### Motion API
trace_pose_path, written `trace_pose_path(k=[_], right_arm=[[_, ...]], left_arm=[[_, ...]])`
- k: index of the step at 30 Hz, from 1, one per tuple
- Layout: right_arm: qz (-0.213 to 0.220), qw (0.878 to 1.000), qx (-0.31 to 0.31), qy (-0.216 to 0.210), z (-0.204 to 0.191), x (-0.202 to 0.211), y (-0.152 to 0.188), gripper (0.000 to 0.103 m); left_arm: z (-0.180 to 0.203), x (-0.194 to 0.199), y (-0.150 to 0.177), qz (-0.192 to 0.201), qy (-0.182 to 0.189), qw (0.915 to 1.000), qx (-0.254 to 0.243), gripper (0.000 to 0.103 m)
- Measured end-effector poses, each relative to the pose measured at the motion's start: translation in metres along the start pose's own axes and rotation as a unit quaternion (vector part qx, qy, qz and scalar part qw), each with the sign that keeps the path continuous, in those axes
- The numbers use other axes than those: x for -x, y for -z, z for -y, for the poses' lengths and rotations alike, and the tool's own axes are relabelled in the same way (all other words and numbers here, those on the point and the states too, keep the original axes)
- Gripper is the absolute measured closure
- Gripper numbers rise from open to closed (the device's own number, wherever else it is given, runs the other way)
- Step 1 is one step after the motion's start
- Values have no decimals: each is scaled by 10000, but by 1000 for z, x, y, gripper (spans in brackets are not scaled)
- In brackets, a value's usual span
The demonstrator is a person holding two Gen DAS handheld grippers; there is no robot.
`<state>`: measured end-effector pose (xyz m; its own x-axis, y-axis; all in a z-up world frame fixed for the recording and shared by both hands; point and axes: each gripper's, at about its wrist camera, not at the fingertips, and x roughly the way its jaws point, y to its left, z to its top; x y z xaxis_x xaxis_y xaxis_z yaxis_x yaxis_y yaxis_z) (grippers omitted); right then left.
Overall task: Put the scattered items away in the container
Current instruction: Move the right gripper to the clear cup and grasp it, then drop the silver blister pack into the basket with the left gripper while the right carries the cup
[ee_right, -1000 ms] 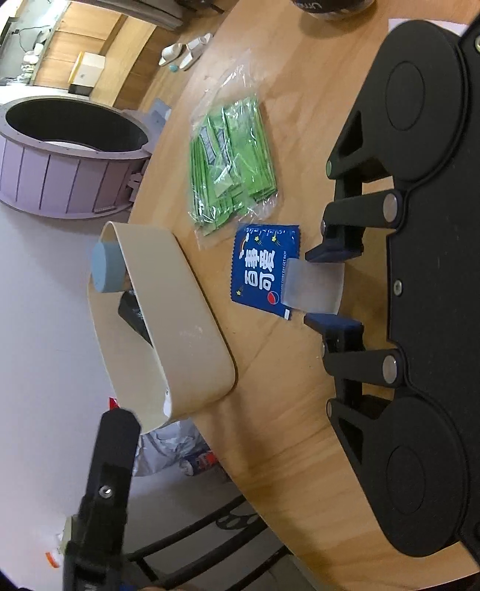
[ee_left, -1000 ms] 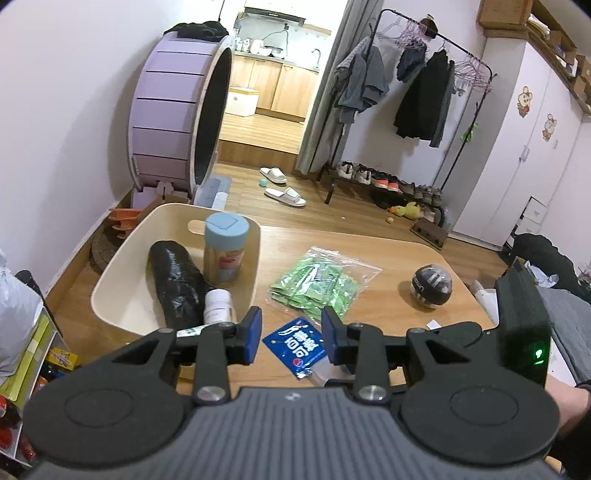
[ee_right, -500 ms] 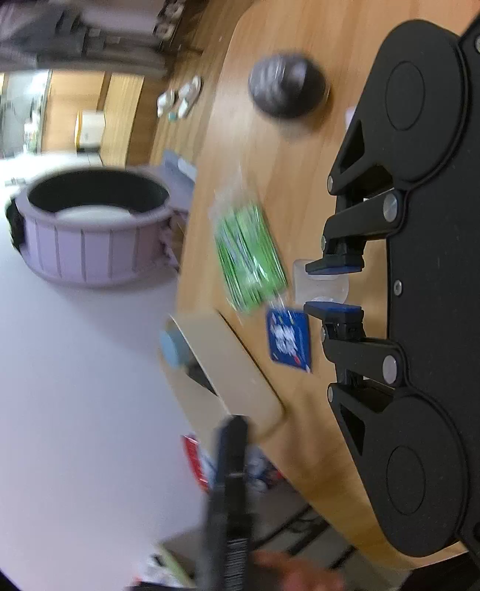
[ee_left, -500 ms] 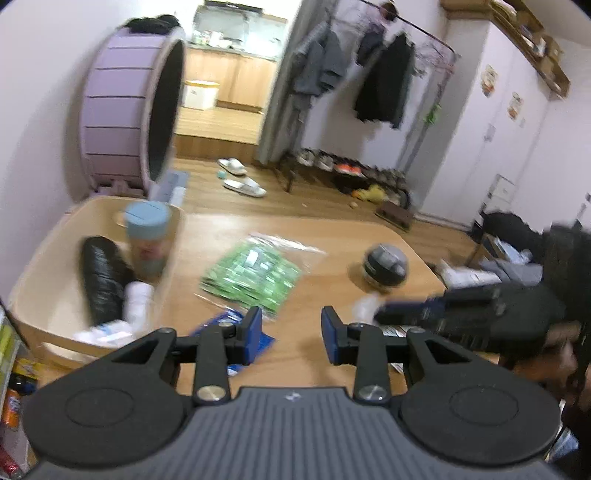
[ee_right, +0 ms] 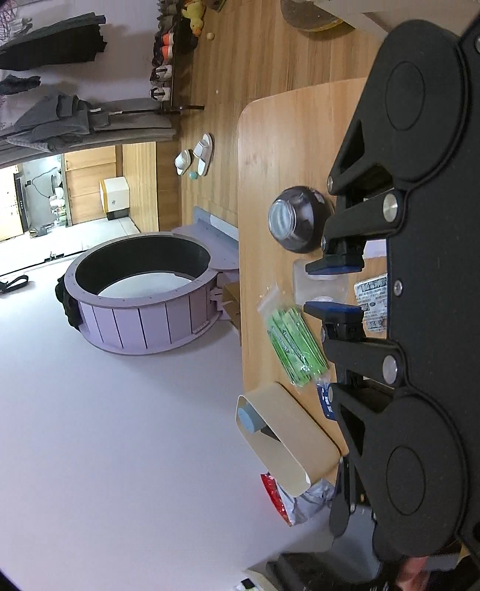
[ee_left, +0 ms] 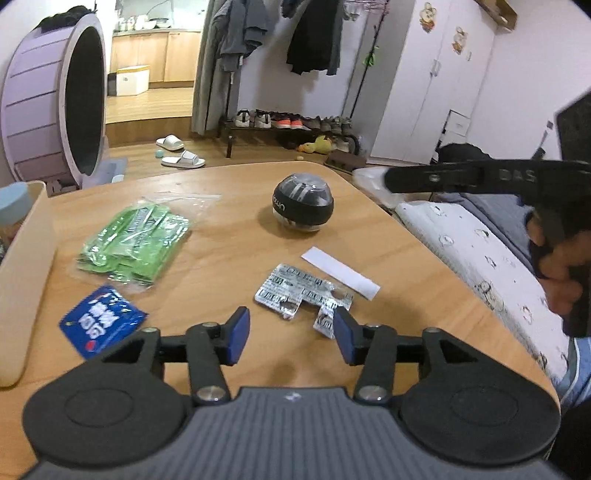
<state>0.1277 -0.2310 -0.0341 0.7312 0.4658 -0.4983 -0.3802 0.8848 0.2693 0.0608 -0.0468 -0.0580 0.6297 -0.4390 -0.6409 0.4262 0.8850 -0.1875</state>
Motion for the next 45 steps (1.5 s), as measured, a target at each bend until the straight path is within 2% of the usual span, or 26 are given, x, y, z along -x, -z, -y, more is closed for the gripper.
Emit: trace_pose_path(k=[9, 13, 18, 23, 30, 33, 37, 39, 41, 45], right_arm=[[96, 9997, -218, -105, 21, 6, 0, 87], [76, 9994, -228, -236, 21, 5, 0, 87], [151, 9990, -290, -313, 23, 8, -2, 87], [169, 9987, -322, -346, 30, 11, -3, 87], [122, 9986, -327, -405, 28, 8, -2, 87], [101, 9985, -314, -437, 26, 7, -2, 87], [83, 9984, -320, -451, 27, 6, -2, 87], [78, 9984, -327, -447, 27, 6, -3, 87], [81, 9984, -323, -455, 26, 5, -3, 87], [92, 9983, -335, -471, 25, 7, -2, 87]], left_arm=[[0, -28, -12, 105, -167, 9995, 240, 41], [8, -43, -11, -107, -232, 9997, -54, 38], [12, -54, -12, -99, -270, 9989, -373, 36], [3, -54, -14, -162, -90, 9978, -642, 36], [0, -66, -10, -316, -30, 9897, -1394, 37], [-1, -68, -9, -222, 67, 9871, -1582, 38], [0, -70, -8, -181, 328, 9829, -1800, 42], [0, -72, -7, -159, 493, 9820, -1814, 51], [-1, -71, -7, -133, 584, 9820, -1792, 67], [-4, -71, -8, -144, 639, 9842, -1643, 68]])
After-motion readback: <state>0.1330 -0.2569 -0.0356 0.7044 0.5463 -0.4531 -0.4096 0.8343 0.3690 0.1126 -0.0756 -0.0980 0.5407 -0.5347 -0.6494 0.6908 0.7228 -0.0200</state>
